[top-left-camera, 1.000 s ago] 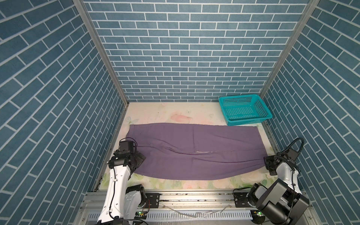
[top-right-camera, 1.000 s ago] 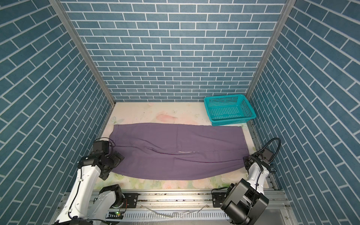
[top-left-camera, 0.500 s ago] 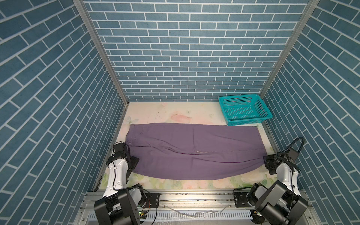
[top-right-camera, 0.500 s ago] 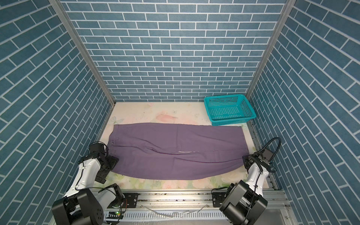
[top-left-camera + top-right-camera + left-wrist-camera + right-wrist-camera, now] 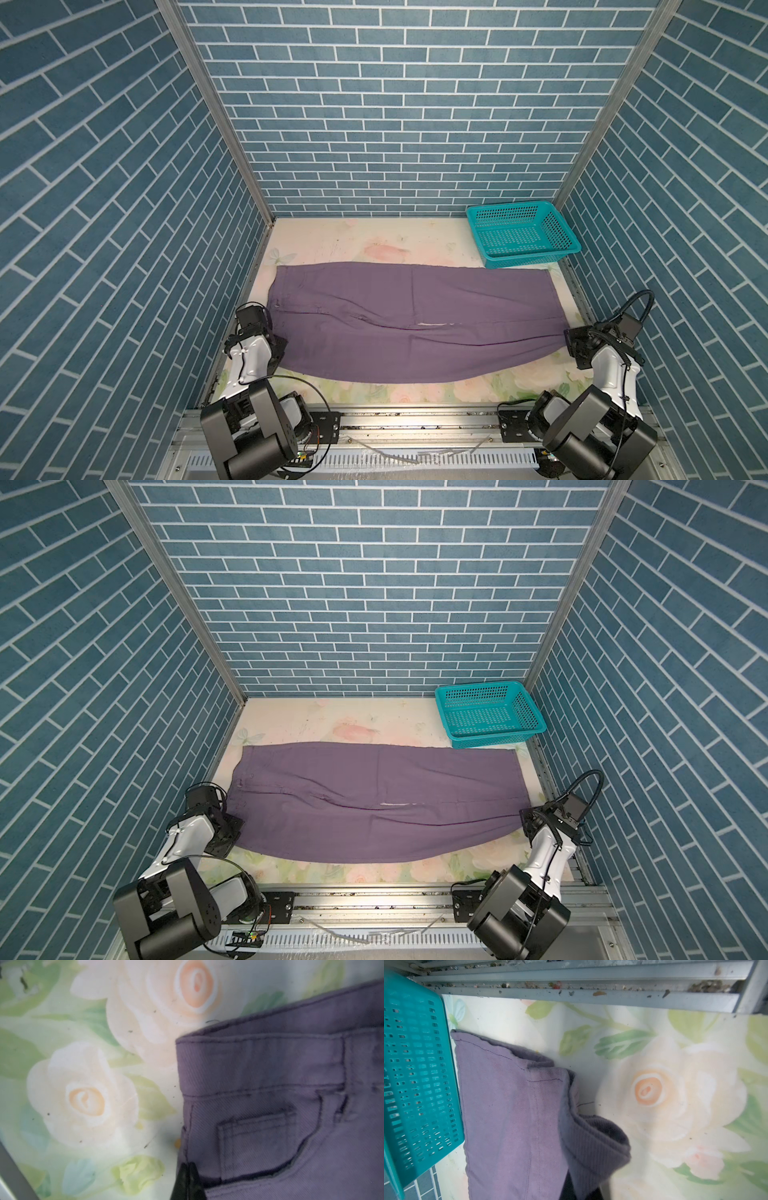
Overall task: Fold and stack the trousers
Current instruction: Fold the trousers at the center of the table.
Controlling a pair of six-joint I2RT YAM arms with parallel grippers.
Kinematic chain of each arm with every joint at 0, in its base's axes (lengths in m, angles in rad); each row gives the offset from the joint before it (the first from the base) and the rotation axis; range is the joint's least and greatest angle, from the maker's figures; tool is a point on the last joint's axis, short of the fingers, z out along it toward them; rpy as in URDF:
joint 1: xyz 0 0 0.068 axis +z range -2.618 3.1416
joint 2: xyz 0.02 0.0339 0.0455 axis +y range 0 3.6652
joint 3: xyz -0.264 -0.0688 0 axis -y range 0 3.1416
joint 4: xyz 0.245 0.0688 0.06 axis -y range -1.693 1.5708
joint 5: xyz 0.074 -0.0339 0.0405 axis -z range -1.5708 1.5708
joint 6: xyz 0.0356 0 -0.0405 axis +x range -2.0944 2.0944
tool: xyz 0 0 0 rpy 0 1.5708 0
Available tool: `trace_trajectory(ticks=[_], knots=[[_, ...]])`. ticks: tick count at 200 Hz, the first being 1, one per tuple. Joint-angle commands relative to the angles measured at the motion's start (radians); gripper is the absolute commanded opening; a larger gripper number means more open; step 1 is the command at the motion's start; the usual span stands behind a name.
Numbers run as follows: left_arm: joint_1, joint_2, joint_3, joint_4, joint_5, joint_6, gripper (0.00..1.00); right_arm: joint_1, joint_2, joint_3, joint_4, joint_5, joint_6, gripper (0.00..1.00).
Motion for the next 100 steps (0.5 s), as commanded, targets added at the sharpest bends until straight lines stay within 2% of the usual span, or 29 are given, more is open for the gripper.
trace_trajectory(ticks=[1, 44, 100], knots=[[0.009, -0.068, 0.092, -0.069, 0.009, 0.043, 0.0, -0.005, -0.037, 0.052, -0.017, 0.016, 0.018, 0.0], [0.013, -0.244, 0.281, -0.28, -0.028, 0.052, 0.0, -0.004, -0.09, 0.098, -0.049, 0.022, 0.077, 0.0], [0.036, -0.275, 0.456, -0.444, -0.013, 0.086, 0.0, -0.005, -0.146, 0.257, -0.148, 0.023, 0.113, 0.0]])
